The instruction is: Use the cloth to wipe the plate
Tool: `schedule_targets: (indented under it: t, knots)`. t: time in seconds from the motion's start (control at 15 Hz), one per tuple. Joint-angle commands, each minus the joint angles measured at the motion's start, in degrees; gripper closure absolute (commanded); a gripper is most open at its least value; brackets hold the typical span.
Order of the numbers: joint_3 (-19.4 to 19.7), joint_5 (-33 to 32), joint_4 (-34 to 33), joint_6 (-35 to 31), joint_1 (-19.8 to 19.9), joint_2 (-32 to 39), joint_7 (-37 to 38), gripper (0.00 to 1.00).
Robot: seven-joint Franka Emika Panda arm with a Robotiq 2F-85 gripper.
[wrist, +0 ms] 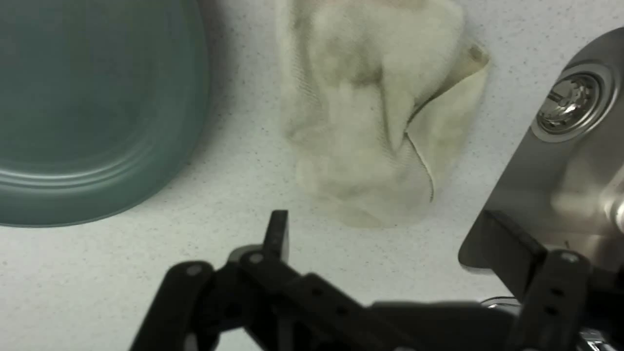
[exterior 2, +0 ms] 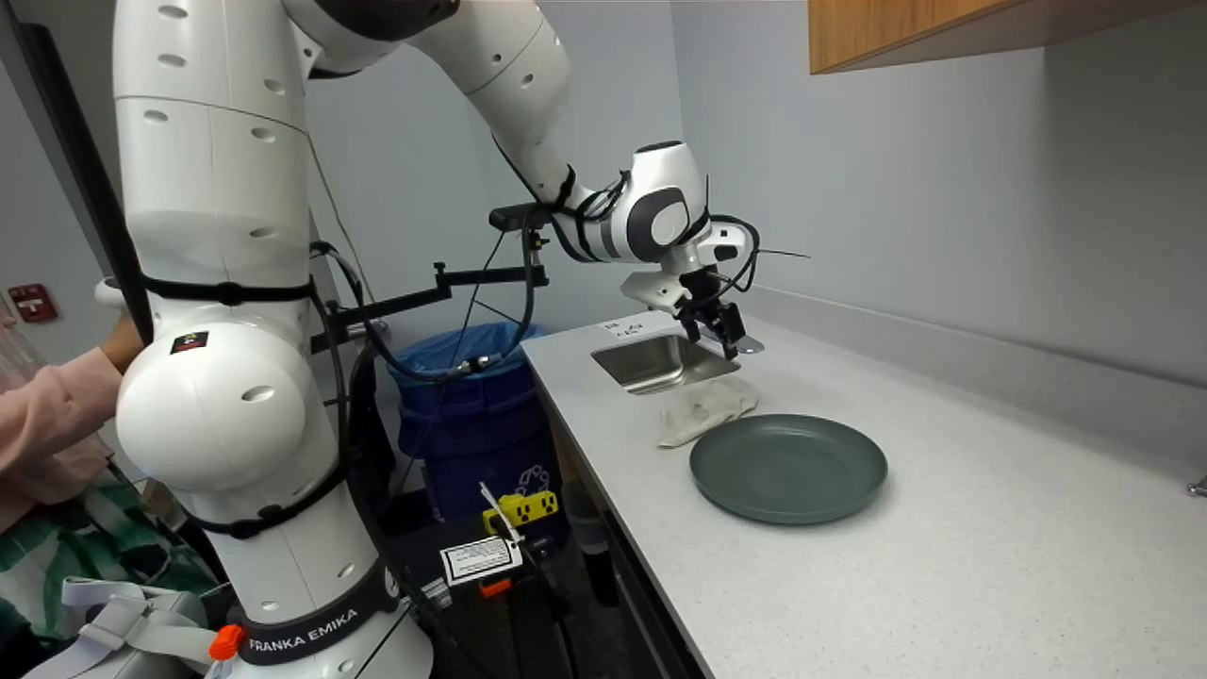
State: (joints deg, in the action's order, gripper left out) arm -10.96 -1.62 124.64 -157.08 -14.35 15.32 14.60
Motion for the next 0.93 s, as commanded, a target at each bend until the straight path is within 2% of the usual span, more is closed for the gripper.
schedule_targets:
  t: [0.0, 0.33, 0.87]
  knots:
    - [3.9, -5.5, 2.6, 5.6, -1.4, -4.6, 2.4, 0.0]
    - [5.6, -12.4, 7.1, 11.7, -0.2, -11.6, 5.9, 0.0]
    - [3.4, -17.6, 14.9, 12.9, 2.7, -22.9, 13.9, 0.0]
